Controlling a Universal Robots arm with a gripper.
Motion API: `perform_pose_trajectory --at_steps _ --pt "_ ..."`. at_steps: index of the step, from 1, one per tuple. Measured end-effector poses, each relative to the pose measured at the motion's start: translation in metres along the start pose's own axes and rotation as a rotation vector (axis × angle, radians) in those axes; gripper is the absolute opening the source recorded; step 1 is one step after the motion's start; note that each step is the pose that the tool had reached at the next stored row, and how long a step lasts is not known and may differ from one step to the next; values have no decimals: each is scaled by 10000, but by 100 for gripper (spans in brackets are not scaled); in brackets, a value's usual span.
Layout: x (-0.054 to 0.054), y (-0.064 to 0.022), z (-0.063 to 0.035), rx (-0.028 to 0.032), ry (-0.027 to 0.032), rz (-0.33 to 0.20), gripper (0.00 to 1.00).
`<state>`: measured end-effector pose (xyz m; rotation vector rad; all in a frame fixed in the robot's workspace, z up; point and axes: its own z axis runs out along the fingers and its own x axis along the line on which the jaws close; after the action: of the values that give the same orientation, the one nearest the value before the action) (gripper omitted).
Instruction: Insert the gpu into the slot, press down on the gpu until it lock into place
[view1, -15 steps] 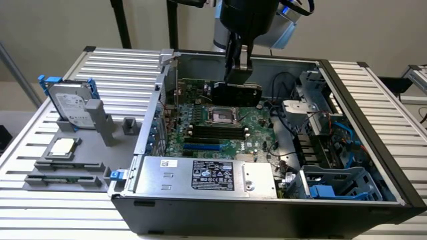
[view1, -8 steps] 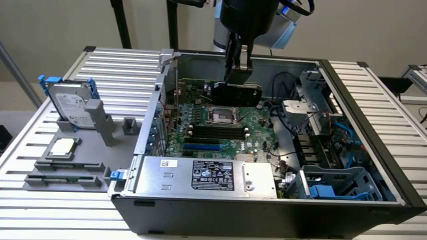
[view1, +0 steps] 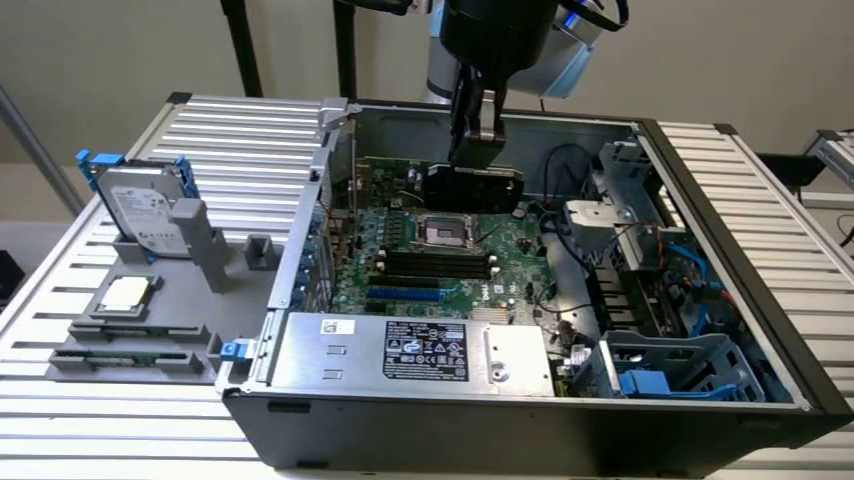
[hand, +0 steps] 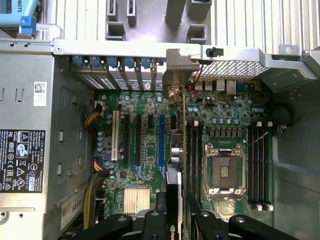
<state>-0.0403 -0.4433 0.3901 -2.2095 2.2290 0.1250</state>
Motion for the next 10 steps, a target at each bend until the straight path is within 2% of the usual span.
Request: perform_pose_trajectory --at_steps 10 --pt "0 0 0 0 0 0 26"
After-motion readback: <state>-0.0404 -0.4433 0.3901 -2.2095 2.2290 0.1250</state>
